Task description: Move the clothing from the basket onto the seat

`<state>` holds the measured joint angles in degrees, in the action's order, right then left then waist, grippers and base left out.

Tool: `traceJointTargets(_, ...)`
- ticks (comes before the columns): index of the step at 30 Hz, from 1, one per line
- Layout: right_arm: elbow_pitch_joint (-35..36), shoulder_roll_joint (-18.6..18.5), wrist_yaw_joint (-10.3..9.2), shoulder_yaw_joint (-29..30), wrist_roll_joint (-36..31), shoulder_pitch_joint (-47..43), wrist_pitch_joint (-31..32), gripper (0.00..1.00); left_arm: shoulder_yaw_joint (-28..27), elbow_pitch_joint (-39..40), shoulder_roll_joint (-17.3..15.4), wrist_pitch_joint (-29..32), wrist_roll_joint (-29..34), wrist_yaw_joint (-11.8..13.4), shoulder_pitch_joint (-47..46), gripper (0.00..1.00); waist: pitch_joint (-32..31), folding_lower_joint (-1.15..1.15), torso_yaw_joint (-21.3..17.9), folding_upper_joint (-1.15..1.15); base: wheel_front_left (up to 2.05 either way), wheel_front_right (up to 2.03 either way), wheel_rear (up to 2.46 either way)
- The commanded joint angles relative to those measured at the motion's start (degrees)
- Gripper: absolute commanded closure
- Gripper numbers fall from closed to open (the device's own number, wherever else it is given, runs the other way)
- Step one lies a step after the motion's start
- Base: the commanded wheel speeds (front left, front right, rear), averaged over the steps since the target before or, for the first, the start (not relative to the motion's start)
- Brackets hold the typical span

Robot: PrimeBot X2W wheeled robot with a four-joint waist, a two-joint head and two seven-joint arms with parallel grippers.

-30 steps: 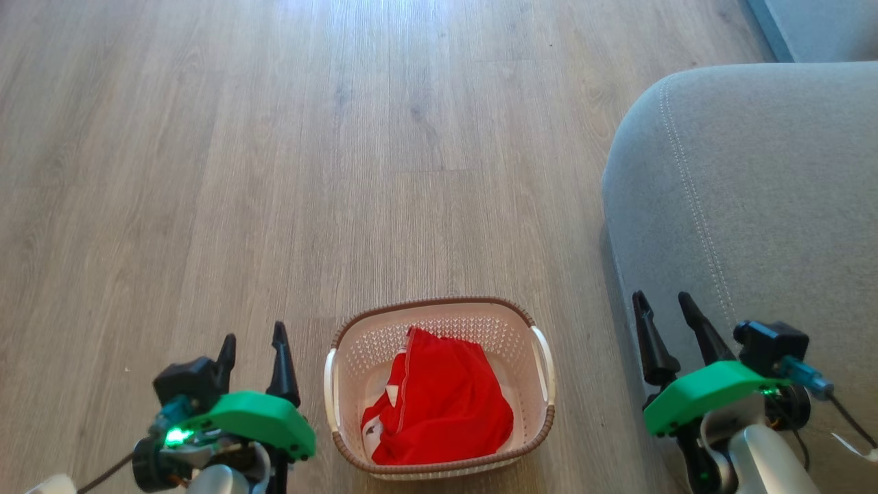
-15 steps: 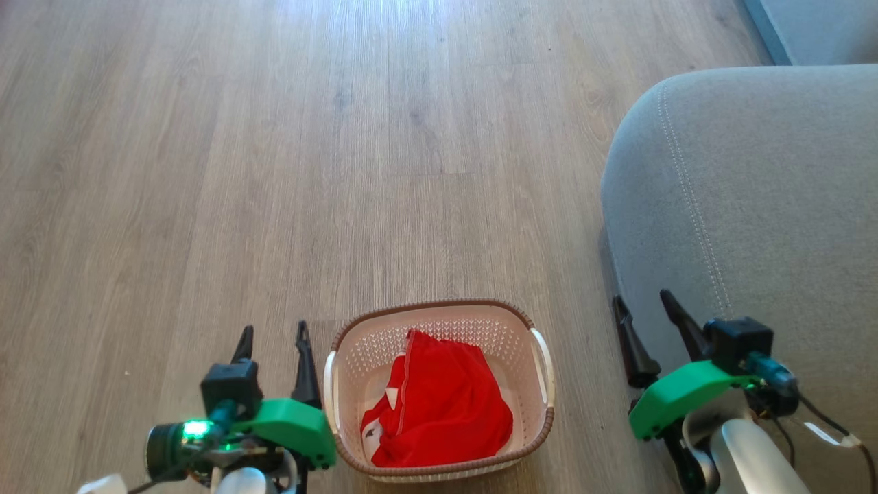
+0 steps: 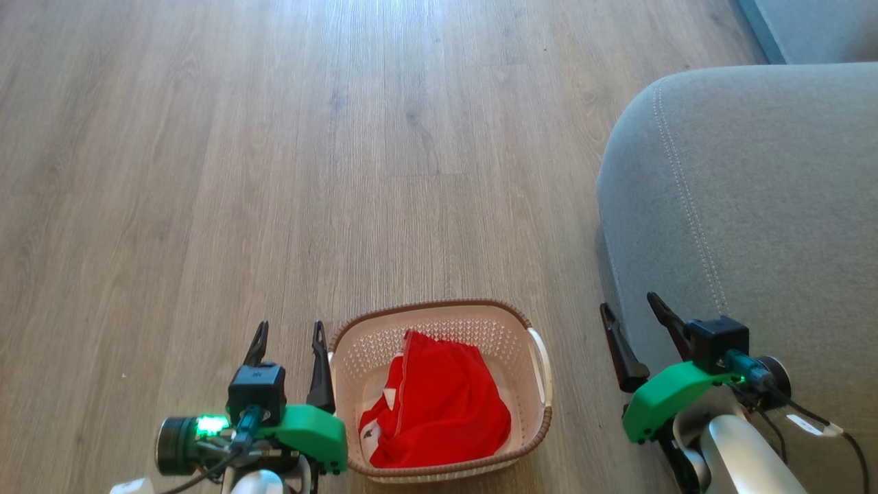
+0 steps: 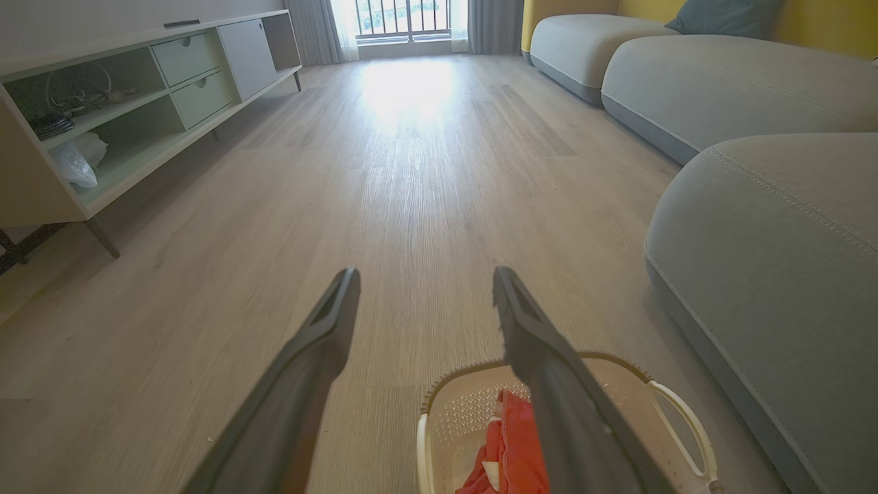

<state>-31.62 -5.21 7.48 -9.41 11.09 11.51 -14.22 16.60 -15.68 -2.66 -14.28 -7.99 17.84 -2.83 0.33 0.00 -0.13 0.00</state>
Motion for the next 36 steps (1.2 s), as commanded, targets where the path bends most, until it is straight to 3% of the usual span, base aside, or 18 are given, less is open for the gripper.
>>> traceJointTargets(1,1.5,-0.5,0.01,-1.3,-0.1,2.5,-0.8,0.0,-1.6,1.7,-0.2,-0.7,0.1,0.2,-3.2,0.0,0.1,0.0,0.0,0.0,0.0,0.0,0.0)
traceJointTargets(21,0.8,-1.4,0.01,-1.3,0.8,3.3,-0.8,0.0,0.3,-0.7,-0.2,-0.7,-1.6,-0.7,-4.4,0.0,3.1,0.0,-2.2,0.0,0.0,0.0,0.0)
traceJointTargets(30,3.1,-3.0,0.01,-0.5,1.8,5.3,-0.8,0.0,3.9,-3.2,-0.2,-0.7,-2.3,-0.8,-10.2,0.0,14.0,0.0,-5.4,0.0,0.0,0.0,0.0)
traceJointTargets(36,4.8,-3.6,0.01,0.3,2.6,6.5,-0.8,0.0,6.3,-9.8,-0.2,-0.7,-2.6,-1.4,-14.6,0.0,20.8,0.0,-7.5,0.0,0.0,0.0,0.0)
